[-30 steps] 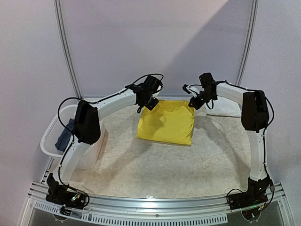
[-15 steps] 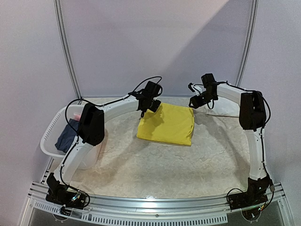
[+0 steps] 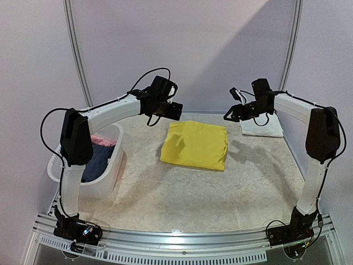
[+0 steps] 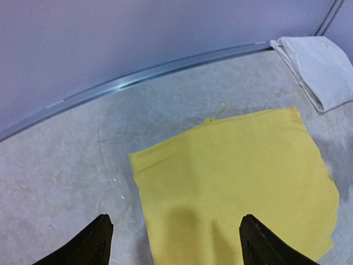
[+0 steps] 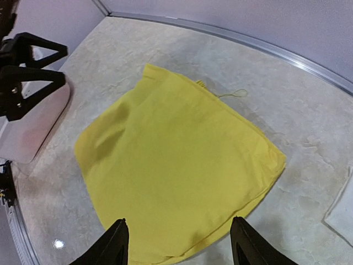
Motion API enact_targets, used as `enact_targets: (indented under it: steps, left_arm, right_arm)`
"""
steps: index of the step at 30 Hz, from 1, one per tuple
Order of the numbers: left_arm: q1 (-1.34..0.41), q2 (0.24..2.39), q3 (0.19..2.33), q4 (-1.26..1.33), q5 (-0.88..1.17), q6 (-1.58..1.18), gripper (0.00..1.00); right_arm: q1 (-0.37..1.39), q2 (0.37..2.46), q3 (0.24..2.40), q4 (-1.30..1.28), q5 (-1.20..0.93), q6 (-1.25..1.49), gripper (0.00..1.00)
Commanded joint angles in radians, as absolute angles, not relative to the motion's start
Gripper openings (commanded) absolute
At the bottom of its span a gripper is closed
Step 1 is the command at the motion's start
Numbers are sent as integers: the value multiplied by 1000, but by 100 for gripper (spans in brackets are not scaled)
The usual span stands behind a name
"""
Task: Fold and stack the mixed laundry pile
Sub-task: Adjust the square-folded shorts at the center of the board.
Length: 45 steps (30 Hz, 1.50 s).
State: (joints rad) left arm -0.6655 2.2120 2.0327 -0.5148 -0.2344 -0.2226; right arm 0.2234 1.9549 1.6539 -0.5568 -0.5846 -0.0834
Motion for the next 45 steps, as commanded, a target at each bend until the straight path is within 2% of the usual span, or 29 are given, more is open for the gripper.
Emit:
enact_targets:
  steps: [1, 7, 13, 24, 29, 34, 36, 41, 45]
  left_arm:
    - [-619, 2208, 1932, -583, -20, -362, 83]
    - [-581, 2211, 1842, -547, 107, -448, 84]
    - [-580, 2245, 1834, -529, 125, -482, 84]
    - [-580, 2306, 1854, -504, 129, -508, 82]
    - [-580, 2297, 1845, -515, 108, -497, 83]
    - [-583, 2283, 1830, -486, 157, -499, 85]
    - [-595, 2261, 1834, -497, 117, -480, 84]
    - [-629, 2215, 1861, -531, -56, -423, 83]
    - [-646, 2218, 1893, -524, -56, -380, 80]
  right_arm:
    - [256, 2008, 1643, -585, -713, -76, 61]
    - [300, 2115, 1694, -633, -727, -83, 57]
    - [318, 2213, 1740, -661, -690, -58, 56]
    - [318, 2414, 1891, -787, -584, -29, 59]
    - [316, 2375, 1894, -818, -597, -61, 61]
    - [310, 2213, 1860, -829, -607, -104, 64]
    - [302, 2158, 1837, -831, -600, -108, 66]
    - [248, 2055, 1655, -729, -615, -21, 75]
    - [201, 2060, 1549, -656, -662, 92, 82]
